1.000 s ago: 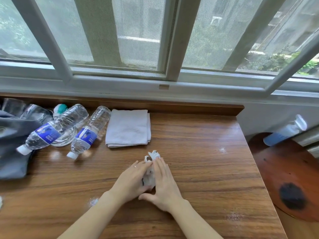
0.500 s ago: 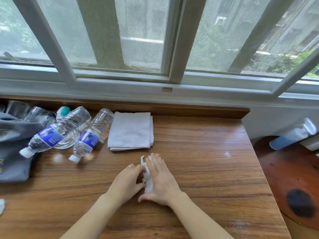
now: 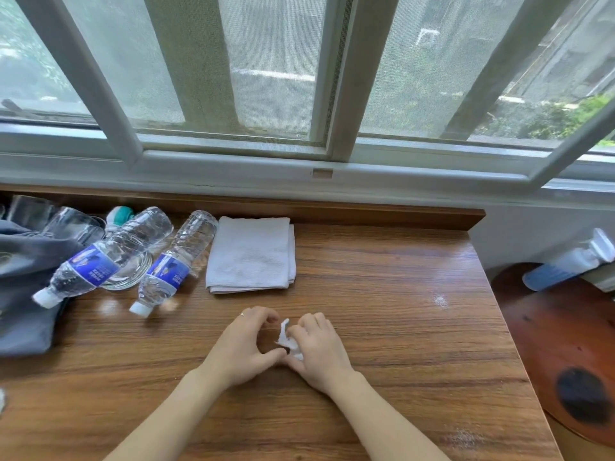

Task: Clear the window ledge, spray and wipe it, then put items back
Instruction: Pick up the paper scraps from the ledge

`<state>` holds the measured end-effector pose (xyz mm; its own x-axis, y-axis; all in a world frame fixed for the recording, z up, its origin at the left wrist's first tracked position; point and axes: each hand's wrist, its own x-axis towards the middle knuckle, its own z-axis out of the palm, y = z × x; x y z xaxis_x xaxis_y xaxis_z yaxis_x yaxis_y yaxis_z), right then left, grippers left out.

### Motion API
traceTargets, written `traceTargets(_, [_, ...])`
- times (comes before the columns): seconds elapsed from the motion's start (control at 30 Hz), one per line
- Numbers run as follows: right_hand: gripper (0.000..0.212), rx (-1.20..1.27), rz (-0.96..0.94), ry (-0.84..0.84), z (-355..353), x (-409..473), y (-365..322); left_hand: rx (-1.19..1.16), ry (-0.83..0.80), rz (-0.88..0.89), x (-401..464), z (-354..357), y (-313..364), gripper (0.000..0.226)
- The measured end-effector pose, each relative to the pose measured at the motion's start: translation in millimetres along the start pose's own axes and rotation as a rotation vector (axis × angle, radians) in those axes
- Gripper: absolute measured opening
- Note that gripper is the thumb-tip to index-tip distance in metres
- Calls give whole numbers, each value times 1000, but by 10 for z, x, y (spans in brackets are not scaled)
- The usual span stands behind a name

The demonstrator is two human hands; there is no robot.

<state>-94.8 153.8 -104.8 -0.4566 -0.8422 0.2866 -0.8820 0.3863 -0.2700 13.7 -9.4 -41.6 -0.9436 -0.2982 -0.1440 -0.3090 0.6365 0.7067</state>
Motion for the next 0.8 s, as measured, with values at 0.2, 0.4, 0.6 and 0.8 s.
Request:
traceTargets(0.2, [38, 52, 1, 61, 26, -60, 145, 50, -59, 59, 11, 14, 52, 72])
traceTargets(0.4, [36, 204, 191, 106, -162, -108, 261, 61, -46, 35, 28, 39, 135, 73])
traceTargets(0.6, [36, 280, 341, 175, -536, -63, 491, 115, -26, 55, 149, 97, 380, 72])
traceTargets(0.8, [33, 260, 439, 182, -899, -207, 563, 178, -64, 114, 204, 255, 628, 70])
